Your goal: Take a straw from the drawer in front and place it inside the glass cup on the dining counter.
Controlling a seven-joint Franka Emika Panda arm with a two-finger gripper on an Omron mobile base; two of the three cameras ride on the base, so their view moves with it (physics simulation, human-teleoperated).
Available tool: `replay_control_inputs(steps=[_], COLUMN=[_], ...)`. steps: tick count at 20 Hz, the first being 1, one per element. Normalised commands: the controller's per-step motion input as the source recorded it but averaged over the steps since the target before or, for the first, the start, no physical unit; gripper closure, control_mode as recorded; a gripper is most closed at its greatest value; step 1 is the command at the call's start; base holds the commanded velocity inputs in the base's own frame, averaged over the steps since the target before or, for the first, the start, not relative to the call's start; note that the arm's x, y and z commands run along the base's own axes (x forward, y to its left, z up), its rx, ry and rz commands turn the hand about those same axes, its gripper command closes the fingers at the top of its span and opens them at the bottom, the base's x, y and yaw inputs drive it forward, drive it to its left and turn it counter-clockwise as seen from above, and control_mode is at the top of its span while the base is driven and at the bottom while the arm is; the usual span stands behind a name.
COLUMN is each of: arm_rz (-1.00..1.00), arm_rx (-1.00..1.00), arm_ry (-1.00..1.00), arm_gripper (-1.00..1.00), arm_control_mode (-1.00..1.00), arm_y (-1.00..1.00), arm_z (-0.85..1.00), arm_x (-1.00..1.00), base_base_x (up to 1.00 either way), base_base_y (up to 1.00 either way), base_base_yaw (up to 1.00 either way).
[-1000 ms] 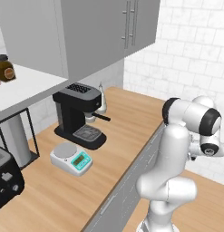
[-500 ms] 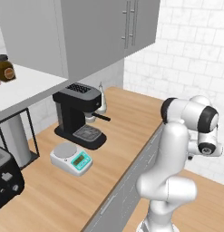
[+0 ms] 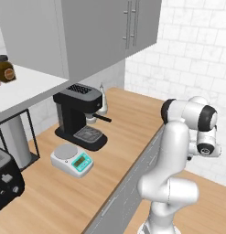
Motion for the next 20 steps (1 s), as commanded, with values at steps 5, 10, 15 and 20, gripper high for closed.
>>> replay_control_inputs(steps=[5,10,15,20], arm_rz=[0.00,0.00,0.00,0.00], arm_rx=[0.00,0.00,0.00,0.00], arm_ry=[-0.05,-0.04,-0.01,-0.01], arm_gripper=[-1.00,-1.00,-1.00,-1.00], arm_control_mode=[-1.00,-1.00,-1.00,-1.00], arm_y=[0.00,0.00,0.00,0.00], arm_z=[-0.29,-0.27,-0.15,-0.20], arm_x=[0.30,0.34,0.36,0.29], base_base_x=[0.00,0.00,0.00,0.00], base_base_y=[0.00,0.00,0.00,0.00], base_base_yaw=[0.00,0.00,0.00,0.00])
